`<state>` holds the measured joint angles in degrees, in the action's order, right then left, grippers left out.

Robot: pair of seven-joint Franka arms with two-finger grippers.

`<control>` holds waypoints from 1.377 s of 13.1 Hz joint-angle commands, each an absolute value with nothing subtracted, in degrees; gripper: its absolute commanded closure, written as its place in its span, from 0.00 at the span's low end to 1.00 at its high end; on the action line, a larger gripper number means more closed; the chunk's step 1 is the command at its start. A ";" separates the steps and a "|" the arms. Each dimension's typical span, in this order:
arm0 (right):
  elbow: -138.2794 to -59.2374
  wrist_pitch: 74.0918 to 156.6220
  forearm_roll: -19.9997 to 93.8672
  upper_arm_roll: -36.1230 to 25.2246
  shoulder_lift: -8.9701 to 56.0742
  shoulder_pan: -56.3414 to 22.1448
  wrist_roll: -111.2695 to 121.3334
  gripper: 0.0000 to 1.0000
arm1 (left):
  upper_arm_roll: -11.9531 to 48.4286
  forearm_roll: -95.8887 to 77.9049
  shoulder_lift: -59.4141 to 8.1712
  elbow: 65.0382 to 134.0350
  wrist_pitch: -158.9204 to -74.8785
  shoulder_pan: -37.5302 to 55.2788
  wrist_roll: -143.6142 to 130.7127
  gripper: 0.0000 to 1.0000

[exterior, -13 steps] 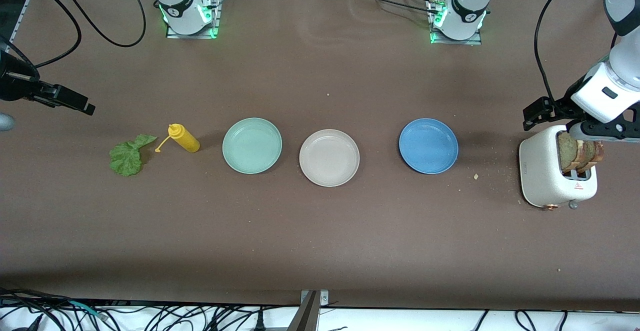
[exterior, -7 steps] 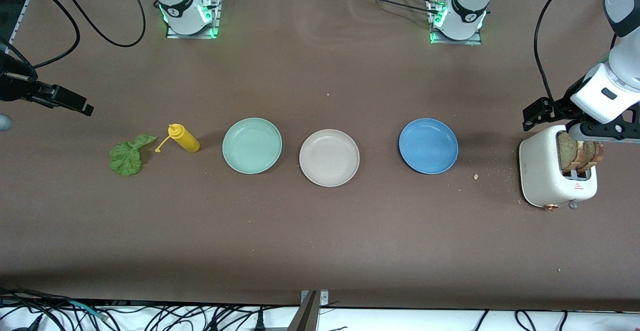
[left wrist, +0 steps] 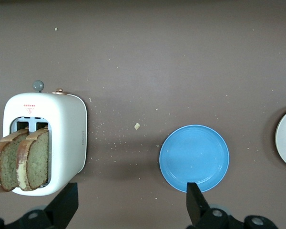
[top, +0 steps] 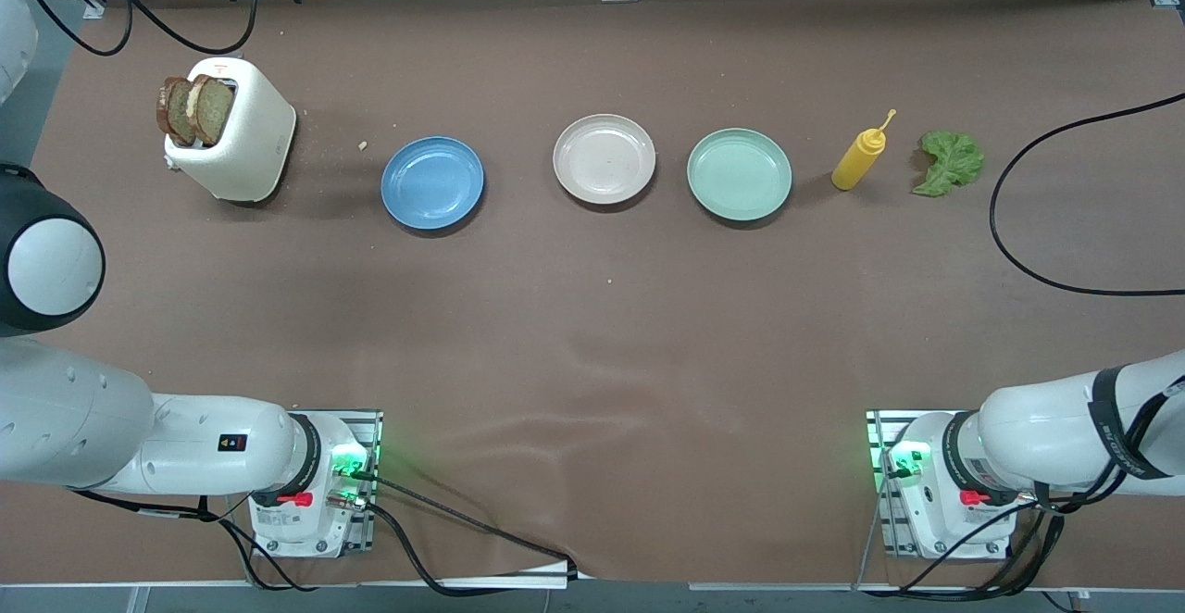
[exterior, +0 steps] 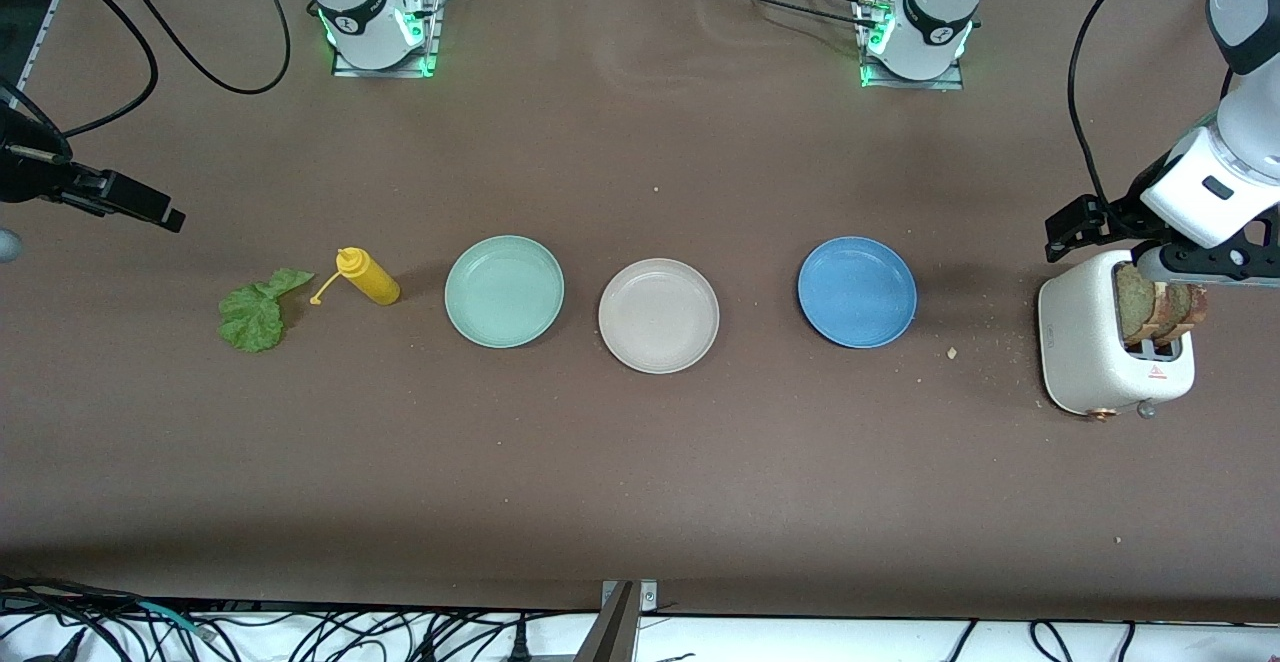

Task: Make sandwich in beige plate with both arms
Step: 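Move the left gripper above the bread slices in the white toaster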

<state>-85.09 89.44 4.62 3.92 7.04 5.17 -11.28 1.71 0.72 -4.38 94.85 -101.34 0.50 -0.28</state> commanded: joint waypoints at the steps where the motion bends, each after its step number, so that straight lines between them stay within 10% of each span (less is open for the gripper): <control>1: -84.82 89.12 2.48 4.04 6.68 5.45 -10.55 0.00 | 1.58 -0.26 -5.19 93.16 -100.37 -0.26 0.61 0.00; 18: -84.99 89.56 0.88 4.31 6.77 5.45 -10.46 0.00 | 1.23 -0.17 -5.01 92.02 -100.28 -1.06 0.53 0.00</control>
<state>-85.09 89.50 1.47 3.92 7.05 5.18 -10.98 0.97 0.72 -4.39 93.46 -101.31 -0.65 -0.28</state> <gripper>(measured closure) 0.000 0.000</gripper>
